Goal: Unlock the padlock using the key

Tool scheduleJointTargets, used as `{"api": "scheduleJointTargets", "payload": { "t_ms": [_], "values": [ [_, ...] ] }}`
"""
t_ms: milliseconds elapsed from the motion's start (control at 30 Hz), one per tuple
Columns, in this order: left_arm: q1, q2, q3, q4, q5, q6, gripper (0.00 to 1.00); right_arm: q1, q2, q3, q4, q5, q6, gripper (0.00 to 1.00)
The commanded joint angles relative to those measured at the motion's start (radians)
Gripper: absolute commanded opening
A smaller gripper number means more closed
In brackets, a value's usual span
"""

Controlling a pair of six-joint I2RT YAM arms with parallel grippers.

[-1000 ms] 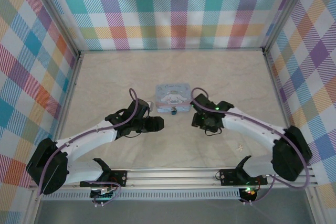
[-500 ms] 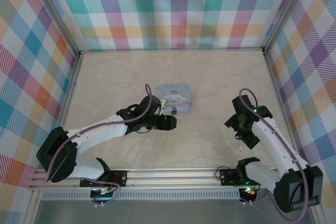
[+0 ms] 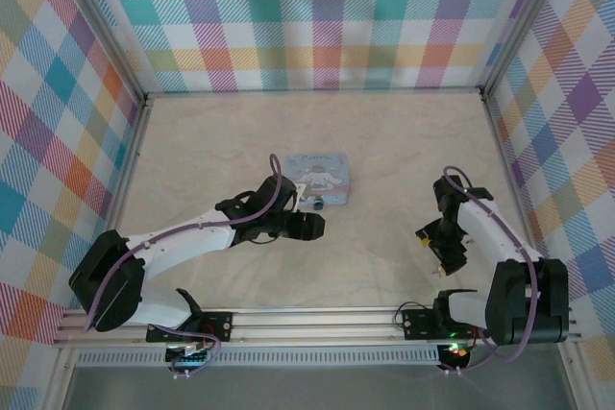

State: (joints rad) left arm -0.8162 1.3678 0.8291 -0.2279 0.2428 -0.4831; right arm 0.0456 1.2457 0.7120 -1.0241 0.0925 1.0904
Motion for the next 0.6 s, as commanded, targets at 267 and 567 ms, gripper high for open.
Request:
{"api": "scheduleJointTargets", "payload": {
  "t_ms": [267, 567],
  "values": [
    [-0.012, -0.006, -0.002, 0.002, 0.008, 0.034, 0.66, -0.090, 0.079, -0.074, 0.110, 0.013, 0.032, 0.72],
    [-0.012, -0.005, 0.002, -0.005, 0.005, 0.029, 0.66, -0.137, 0.041, -0.142, 0.197, 0.036, 0.059, 0.66]
  ]
}}
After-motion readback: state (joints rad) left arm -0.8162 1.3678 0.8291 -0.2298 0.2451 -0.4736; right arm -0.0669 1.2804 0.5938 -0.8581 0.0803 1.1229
